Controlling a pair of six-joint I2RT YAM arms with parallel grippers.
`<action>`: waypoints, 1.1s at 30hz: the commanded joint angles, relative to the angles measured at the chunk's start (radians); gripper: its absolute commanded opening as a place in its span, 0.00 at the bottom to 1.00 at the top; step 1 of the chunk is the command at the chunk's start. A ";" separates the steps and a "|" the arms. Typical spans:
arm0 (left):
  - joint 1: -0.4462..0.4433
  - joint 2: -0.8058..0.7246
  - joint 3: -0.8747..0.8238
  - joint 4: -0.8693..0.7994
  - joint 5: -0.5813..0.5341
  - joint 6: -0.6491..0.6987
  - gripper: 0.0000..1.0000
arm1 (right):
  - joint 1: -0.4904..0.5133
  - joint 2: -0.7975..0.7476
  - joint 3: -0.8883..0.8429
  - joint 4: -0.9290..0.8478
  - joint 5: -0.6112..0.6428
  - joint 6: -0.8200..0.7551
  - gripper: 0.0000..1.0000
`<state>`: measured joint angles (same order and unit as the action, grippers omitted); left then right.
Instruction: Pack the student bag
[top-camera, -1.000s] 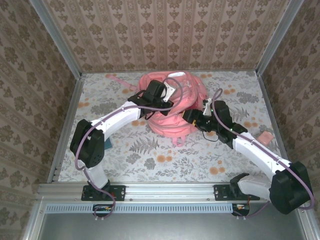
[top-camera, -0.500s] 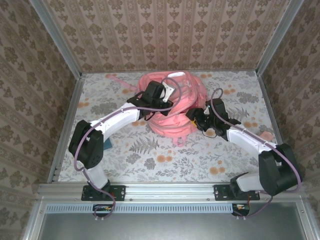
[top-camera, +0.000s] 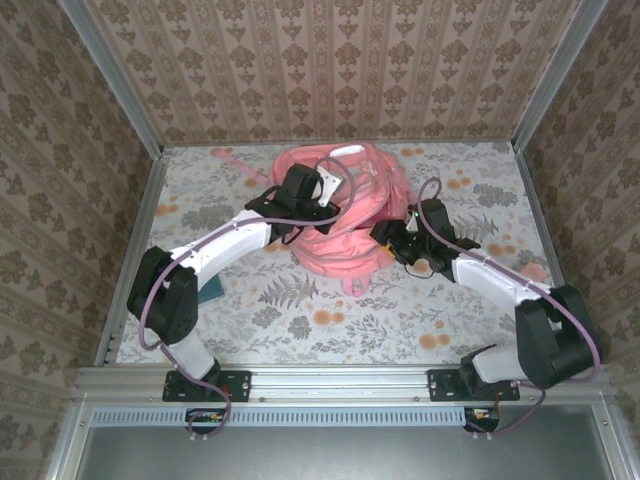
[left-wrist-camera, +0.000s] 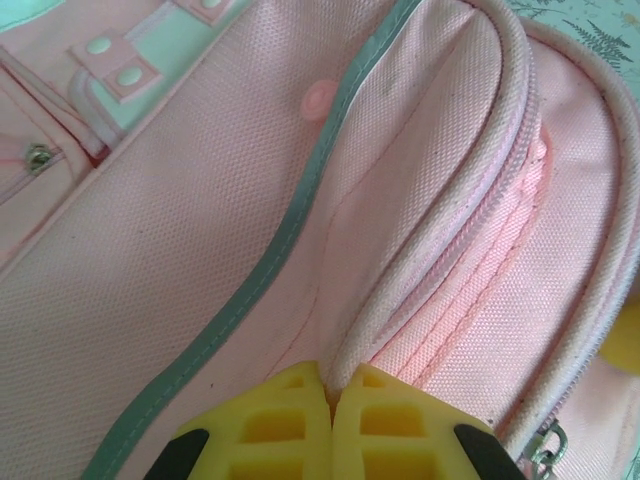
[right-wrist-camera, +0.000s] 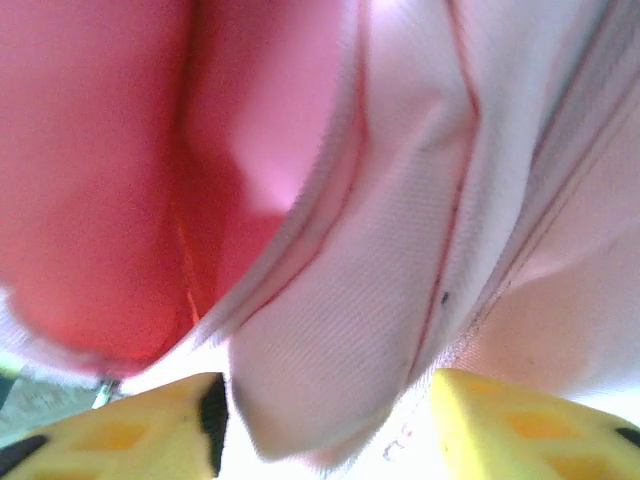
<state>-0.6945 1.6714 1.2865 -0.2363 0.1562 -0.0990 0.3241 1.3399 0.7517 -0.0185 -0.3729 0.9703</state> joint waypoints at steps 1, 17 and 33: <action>0.016 -0.100 -0.019 0.095 0.031 0.029 0.00 | -0.005 -0.082 0.063 -0.065 -0.019 -0.099 0.66; 0.020 -0.124 -0.059 0.083 0.047 0.068 0.00 | -0.007 -0.063 0.116 -0.059 0.051 0.059 0.73; 0.023 -0.122 -0.065 0.080 0.071 0.073 0.00 | 0.015 0.097 0.133 0.293 -0.209 0.205 0.79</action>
<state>-0.6731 1.6051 1.2163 -0.2230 0.1898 -0.0292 0.3248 1.3739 0.8444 0.1081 -0.4648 1.1053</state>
